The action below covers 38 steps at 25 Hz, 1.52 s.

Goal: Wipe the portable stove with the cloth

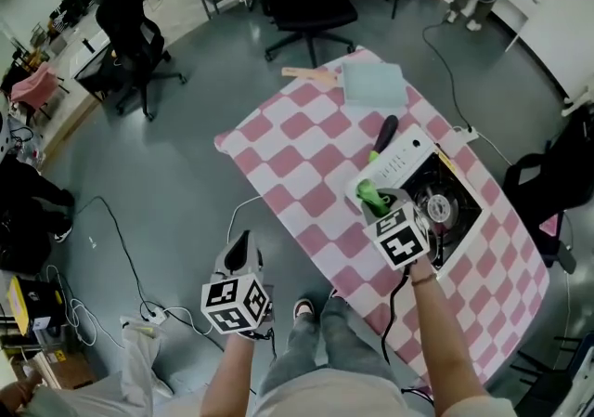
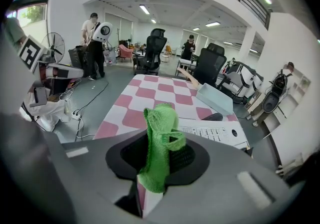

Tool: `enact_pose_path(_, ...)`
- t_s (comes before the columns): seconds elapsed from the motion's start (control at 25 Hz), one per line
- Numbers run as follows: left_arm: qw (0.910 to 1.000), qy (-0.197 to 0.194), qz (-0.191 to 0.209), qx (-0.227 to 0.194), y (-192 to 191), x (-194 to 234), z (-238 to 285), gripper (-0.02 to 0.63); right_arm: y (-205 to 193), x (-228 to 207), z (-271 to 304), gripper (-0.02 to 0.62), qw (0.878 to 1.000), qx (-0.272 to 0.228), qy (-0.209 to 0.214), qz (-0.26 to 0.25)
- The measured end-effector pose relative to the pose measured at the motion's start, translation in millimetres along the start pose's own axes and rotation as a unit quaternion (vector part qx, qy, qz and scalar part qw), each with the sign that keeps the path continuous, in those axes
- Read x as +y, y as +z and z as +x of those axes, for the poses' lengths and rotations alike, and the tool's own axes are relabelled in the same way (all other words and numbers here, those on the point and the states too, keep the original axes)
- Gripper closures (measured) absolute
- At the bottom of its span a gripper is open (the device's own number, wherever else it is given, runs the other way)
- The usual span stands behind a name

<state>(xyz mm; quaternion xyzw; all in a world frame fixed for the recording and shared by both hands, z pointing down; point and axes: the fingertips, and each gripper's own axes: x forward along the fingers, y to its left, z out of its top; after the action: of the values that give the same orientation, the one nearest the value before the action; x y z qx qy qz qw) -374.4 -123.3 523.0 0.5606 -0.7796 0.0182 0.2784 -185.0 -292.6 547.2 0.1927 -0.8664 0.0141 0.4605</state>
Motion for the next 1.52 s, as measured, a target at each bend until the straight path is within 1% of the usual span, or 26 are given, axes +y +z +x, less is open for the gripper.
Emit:
enact_pose_path(0.24, 1.0, 0.009, -0.005, 0.0, -1, 11, 3, 0.606, 11, -7, 9, 0.515, 1.0, 0.007, 0.005, 0.001)
enact_pose_path(0.52, 0.9997, 0.019, -0.014, 0.001, 0, 24, 4, 0.606, 27, -6, 27, 0.515, 0.999, 0.029, 0.003, -0.031)
enact_pose_path(0.92, 0.9995, 0.024, -0.017, -0.004, 5, 34, 7, 0.606, 49, -6, 41, 0.515, 0.999, 0.01, 0.0, -0.035)
enact_pose_path(1.24, 0.9997, 0.019, -0.013, -0.002, 4, 31, 7, 0.606, 50, -8, 40, 0.515, 1.0, -0.006, 0.004, -0.015)
enact_pose_path(1.52, 1.0, 0.003, 0.001, -0.008, 16, 18, 7, 0.606, 50, -12, 21, 0.516, 0.999, -0.033, -0.01, 0.006)
